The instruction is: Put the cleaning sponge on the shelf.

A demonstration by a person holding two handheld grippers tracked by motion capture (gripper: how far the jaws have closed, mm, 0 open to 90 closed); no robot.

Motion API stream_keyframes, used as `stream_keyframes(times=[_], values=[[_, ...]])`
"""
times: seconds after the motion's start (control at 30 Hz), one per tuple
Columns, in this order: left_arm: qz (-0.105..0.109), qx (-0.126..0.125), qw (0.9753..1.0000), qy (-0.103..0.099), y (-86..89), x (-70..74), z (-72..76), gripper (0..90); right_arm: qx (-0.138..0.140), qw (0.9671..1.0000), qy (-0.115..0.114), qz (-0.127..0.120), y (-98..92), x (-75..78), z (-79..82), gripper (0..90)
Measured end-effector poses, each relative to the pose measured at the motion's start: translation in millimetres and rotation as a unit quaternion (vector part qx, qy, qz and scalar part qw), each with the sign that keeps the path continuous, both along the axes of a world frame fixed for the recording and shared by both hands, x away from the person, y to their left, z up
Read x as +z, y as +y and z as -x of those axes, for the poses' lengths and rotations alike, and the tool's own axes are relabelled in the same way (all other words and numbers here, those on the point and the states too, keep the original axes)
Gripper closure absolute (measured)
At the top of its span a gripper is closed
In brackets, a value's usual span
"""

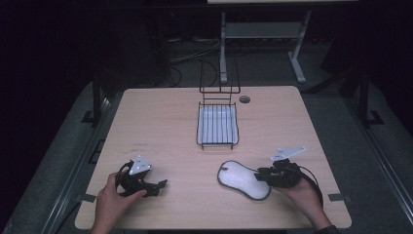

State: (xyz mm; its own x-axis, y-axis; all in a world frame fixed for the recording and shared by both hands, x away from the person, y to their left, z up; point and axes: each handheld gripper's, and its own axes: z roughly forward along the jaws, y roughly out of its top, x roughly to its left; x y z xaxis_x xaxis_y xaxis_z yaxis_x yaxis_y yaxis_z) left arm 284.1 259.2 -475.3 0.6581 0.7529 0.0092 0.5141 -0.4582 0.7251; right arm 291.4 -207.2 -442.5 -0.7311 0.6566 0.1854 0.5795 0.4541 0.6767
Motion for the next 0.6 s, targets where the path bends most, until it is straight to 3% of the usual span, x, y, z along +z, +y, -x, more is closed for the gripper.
stream_keyframes(times=[0.17,0.47,0.6], values=[[0.002,0.001,1.0000,0.000,-0.2,-0.1,0.0,13.0,0.008,0.9999,0.008,0.000,2.9,1.2,-4.8,44.9],[0.001,0.001,1.0000,0.001,-0.2,0.0,0.0,13.0,0.028,0.9994,-0.009,0.018,16.6,6.1,-10.7,13.2],[0.001,0.001,1.0000,0.001,-0.2,0.1,0.1,13.0,0.044,0.9980,-0.020,0.040,28.0,6.4,-14.2,7.9]])
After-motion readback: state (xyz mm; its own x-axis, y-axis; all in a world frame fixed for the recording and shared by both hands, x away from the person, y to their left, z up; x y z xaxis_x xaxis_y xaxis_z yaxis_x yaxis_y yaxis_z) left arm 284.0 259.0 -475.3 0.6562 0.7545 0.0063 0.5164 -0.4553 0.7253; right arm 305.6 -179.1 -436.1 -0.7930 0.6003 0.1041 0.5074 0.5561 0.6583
